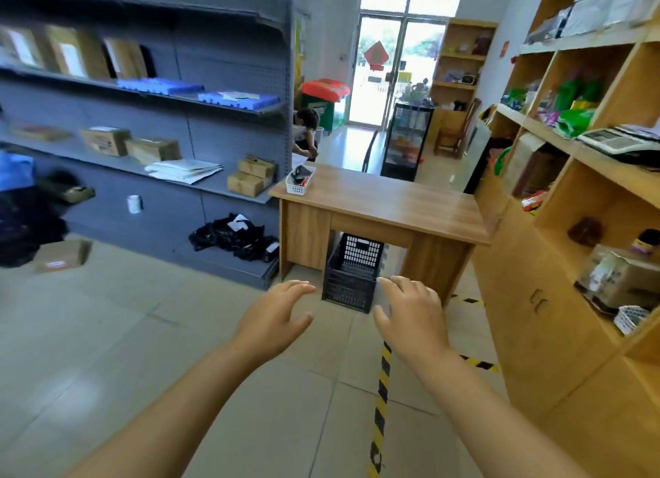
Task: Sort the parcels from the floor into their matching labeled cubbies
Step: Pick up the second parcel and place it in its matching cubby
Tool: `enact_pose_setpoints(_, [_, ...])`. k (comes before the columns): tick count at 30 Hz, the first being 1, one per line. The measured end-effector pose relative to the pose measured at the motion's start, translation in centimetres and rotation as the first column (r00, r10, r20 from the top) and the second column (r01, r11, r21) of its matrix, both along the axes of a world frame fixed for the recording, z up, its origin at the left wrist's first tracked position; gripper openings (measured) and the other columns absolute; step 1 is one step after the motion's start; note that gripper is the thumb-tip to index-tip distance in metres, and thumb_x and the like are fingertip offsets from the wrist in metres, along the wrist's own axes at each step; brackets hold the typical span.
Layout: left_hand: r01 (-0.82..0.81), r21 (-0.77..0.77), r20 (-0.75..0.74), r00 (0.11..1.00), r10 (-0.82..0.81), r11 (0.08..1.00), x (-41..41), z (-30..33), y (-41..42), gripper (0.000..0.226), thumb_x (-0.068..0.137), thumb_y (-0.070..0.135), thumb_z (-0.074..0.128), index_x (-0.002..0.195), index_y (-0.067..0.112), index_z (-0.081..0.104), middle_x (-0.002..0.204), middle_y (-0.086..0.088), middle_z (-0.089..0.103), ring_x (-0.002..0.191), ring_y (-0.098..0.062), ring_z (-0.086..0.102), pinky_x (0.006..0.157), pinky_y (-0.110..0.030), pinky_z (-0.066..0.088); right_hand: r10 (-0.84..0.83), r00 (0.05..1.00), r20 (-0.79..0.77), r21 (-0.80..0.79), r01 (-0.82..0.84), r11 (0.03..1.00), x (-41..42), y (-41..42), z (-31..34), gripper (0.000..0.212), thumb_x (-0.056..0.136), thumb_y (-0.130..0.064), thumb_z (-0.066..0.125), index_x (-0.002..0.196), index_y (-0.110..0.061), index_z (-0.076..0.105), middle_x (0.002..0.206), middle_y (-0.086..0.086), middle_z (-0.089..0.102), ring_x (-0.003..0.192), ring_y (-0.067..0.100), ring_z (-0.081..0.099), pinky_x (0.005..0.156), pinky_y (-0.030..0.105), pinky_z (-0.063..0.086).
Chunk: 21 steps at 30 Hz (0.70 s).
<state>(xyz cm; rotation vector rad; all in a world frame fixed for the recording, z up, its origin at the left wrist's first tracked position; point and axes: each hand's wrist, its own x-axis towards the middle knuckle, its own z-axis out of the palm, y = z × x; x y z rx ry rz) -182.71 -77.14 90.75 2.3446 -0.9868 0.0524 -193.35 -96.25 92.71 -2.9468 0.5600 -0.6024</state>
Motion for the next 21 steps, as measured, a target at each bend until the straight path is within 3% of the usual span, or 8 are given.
enact_pose_setpoints(6, [-0.199,-0.003,-0.021,0.980,0.199,0.980,2.8,0.1,1.6,0.045,0.089,0.033,0.054,0.133,0.028,0.045,0.139,0.010,0.048,0.126,-0.006,0.044,0.101,-0.021,0.035,0.199,0.980,-0.025,0.011,-0.199,0.980,6.7,-0.4,-0.2,0.046,0.086,-0.029,0.055,0.131,-0.024,0.053,0.128,-0.001,0.061,0.118,0.022,0.054,0.098,0.038,0.039])
enact_pose_setpoints(14, [-0.394,0.026,-0.072,0.916,0.395,0.919,5.7,-1.0,7.5,0.044,0.091,0.028,0.053,0.134,0.026,0.045,0.140,0.009,0.046,0.128,-0.007,0.042,0.105,-0.025,0.033,0.394,0.919,-0.027,0.031,-0.393,0.919,14.5,4.3,-1.0,0.043,0.074,-0.022,0.061,0.116,-0.017,0.065,0.109,0.003,0.070,0.099,0.029,0.065,0.086,0.042,0.047])
enact_pose_setpoints(21, [-0.475,0.018,-0.085,0.876,0.475,0.880,11.2,-1.8,13.0,0.043,0.091,0.031,0.053,0.133,0.026,0.046,0.137,0.010,0.048,0.124,-0.006,0.044,0.097,-0.017,0.030,0.485,0.869,-0.101,0.028,-0.485,0.874,21.4,9.7,-1.5,0.044,0.084,-0.025,0.052,0.128,-0.019,0.055,0.123,0.004,0.063,0.114,0.028,0.056,0.099,0.041,0.038])
